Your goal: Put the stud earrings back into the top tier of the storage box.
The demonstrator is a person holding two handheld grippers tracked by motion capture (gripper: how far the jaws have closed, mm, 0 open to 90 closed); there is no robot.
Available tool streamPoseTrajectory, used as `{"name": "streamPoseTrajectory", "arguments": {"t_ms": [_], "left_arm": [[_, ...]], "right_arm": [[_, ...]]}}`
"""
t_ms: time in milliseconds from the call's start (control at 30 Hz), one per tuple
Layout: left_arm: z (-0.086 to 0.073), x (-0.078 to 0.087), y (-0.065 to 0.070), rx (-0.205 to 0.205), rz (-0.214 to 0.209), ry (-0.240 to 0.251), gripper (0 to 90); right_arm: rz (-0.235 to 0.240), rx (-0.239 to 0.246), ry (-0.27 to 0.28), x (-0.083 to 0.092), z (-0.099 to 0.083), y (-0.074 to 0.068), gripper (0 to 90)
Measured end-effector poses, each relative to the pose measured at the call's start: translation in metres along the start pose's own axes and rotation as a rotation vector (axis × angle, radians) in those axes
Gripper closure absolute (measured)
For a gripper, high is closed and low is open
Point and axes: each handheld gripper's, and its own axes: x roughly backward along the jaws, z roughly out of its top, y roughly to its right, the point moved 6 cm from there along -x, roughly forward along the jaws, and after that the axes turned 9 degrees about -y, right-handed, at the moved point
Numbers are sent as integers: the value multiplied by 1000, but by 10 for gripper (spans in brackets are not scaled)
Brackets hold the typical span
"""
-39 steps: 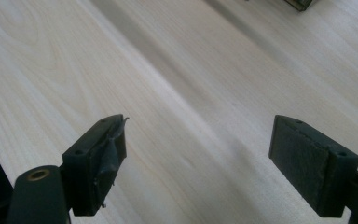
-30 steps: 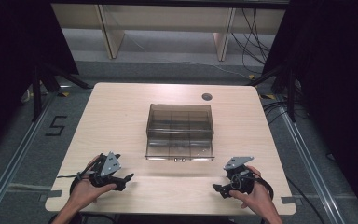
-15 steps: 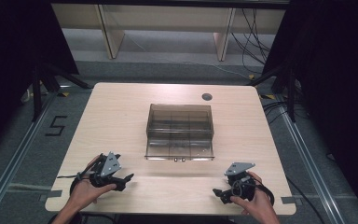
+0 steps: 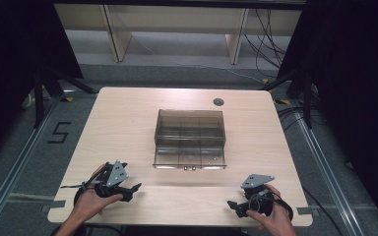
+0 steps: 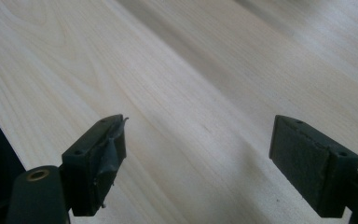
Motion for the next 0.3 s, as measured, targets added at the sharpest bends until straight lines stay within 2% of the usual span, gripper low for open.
{"name": "streamPoseTrajectory", "arguments": {"t_ms": [33, 67, 133, 167, 300], "left_arm": [[0, 0, 0, -13, 0, -4, 152], [0, 0, 1, -17, -9, -6, 152], [0, 0, 0, -12, 2, -2, 152], [0, 1, 0, 5, 8, 7, 152], [-1, 1, -1, -2, 8, 1, 152]], "right_arm": [[-5, -12, -4, 1, -1, -1, 196], [4, 0, 0, 0, 0, -1, 196], [5, 1, -2, 0, -1, -1, 195], [8, -2, -2, 0, -1, -1, 195], [6, 2, -1, 0, -1, 0, 193]]}}
